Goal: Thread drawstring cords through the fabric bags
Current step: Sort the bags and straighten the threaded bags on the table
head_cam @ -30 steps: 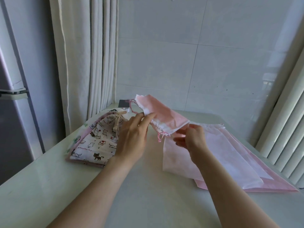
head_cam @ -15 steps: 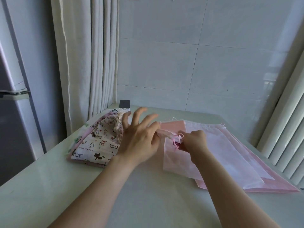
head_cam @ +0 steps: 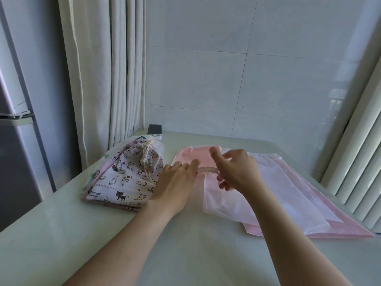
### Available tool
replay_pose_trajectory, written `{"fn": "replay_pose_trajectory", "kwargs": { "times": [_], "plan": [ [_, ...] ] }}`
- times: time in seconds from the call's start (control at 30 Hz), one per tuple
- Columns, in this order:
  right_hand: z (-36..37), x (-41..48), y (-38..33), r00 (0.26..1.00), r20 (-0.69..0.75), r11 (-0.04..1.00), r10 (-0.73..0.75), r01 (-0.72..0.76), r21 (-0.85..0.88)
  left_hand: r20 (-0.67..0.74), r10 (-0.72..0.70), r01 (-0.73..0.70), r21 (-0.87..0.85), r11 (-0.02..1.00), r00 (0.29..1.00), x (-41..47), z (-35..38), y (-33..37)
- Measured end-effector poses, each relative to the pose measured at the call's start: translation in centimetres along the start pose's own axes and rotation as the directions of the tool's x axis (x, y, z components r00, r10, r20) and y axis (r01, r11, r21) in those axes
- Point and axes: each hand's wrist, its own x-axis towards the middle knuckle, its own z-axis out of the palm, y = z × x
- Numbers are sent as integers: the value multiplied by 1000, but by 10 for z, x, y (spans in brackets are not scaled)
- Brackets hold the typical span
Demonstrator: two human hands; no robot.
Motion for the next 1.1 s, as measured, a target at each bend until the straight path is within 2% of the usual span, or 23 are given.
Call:
{"fn": "replay_pose_trajectory", "kwargs": {
  "times": [0.07,0.13,0.2,0.27,0.37,0.43,0.6,0.7,0.87,0.97,1.1],
  "plan": [
    [4,4,5,996,-53,997,-69,71,26,-8,-105,100,-237,966,994,3,1,-1],
    [8,9,12,996,-63,992,-69,75,105,14,-173,166,-379,910,985,5,0,-4],
    [10,12,19,994,-92,983,-56,71,170,37,-192,193,-336,922,981,4,-1,-9],
    [10,14,24,993,-121,977,-17,43,210,31,-283,284,-177,942,958,1,-3,-14],
    [9,14,29,994,-107,945,23,13,326,47,-444,446,-76,892,895,0,-8,-17],
    [9,15,31,996,-89,920,32,5,393,68,-474,478,-58,877,878,0,-8,-17],
    [11,16,32,992,-119,881,39,22,472,117,-551,562,-99,821,826,3,-2,-26],
    [10,17,32,986,-159,861,52,36,507,98,-528,537,-114,836,844,5,2,-35],
    [9,17,33,979,-195,859,63,46,510,27,-513,485,-369,792,858,10,4,-40],
    [8,16,32,980,-188,849,57,51,526,64,-539,485,-534,692,840,13,-2,-36],
    [7,17,32,980,-177,818,89,29,575,238,-616,542,-756,368,751,18,-7,-30]
  ]
}}
